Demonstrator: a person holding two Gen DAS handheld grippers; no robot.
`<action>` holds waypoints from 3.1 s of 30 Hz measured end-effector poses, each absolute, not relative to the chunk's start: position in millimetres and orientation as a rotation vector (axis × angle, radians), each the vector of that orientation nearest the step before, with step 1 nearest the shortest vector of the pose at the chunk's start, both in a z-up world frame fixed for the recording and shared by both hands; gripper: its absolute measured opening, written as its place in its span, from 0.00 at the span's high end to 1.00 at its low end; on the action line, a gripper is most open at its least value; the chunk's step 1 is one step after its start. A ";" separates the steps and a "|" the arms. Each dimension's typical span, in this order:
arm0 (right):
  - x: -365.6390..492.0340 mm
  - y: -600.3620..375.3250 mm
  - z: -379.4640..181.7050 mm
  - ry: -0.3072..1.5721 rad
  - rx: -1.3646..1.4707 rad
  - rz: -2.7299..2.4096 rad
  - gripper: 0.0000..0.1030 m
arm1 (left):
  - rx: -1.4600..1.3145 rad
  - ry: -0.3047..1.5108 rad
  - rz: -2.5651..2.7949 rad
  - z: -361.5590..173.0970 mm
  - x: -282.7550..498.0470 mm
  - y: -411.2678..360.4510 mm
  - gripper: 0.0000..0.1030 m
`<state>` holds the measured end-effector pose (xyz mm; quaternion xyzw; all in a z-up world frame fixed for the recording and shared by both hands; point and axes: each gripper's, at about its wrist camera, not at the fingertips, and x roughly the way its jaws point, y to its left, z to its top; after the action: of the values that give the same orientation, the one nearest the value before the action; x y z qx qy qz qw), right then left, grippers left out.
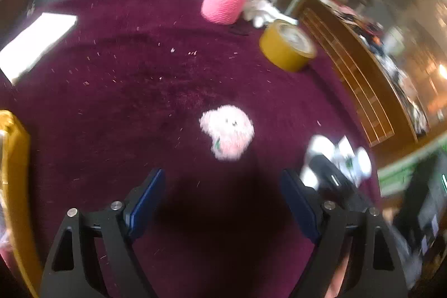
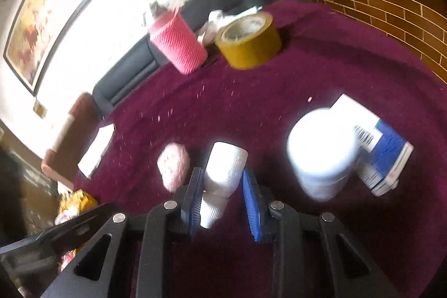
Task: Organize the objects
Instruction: 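Grasp the small white bottle with the right tool while the left tool grasps the pink plush toy, then carry the white bottle and plush toy over the tray and open both tools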
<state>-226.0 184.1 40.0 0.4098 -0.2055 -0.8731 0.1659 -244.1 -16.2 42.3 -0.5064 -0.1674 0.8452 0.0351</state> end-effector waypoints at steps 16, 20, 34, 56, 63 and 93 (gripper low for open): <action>-221.6 188.0 45.7 -0.614 1.138 -2.503 0.70 | -1.623 -0.459 2.661 11.9 -281.2 9.4 0.73; -220.4 184.6 44.4 -0.596 1.141 -2.496 0.70 | -1.584 -0.486 2.666 17.4 -258.5 -3.5 0.73; -202.9 135.4 47.6 -0.383 1.087 -2.395 0.70 | -1.385 -0.382 2.777 48.9 -125.1 -21.1 0.73; -86.0 29.2 100.4 -0.146 0.894 -2.094 0.69 | -1.000 -0.579 2.951 117.3 54.8 -155.0 0.72; -15.9 -31.3 108.7 -0.051 0.840 -1.952 0.69 | -1.016 -0.655 3.077 104.7 86.0 -223.3 0.72; 22.7 -108.5 37.1 0.179 1.024 -1.865 0.69 | -1.218 -0.787 3.045 37.8 58.8 -282.3 0.70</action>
<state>22.7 -108.5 37.1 0.4202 0.0733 -0.7652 0.4821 58.8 -282.3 37.8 -0.3587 -0.2317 0.8969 -0.1151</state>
